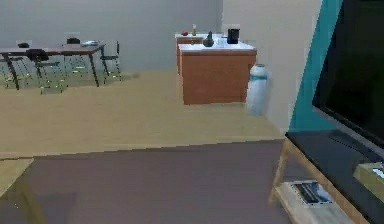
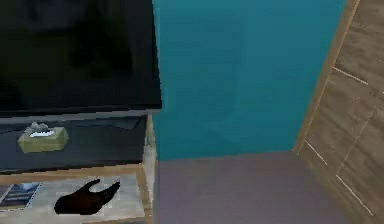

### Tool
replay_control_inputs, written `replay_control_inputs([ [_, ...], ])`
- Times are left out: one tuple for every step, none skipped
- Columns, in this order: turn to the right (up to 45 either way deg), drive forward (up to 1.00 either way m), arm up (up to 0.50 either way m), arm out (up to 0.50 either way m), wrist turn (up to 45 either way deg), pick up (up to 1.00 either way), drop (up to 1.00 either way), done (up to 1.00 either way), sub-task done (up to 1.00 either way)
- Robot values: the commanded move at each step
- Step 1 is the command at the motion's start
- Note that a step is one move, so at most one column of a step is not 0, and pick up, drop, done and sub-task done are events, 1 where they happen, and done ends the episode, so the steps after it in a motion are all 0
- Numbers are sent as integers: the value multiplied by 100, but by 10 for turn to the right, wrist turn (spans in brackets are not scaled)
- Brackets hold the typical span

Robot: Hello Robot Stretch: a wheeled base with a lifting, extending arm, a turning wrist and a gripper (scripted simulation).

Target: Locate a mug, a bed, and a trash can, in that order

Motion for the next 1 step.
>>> replay_control_inputs([
  [0, 100, 0, 0, 0, 0, 0, 0, 0],
])
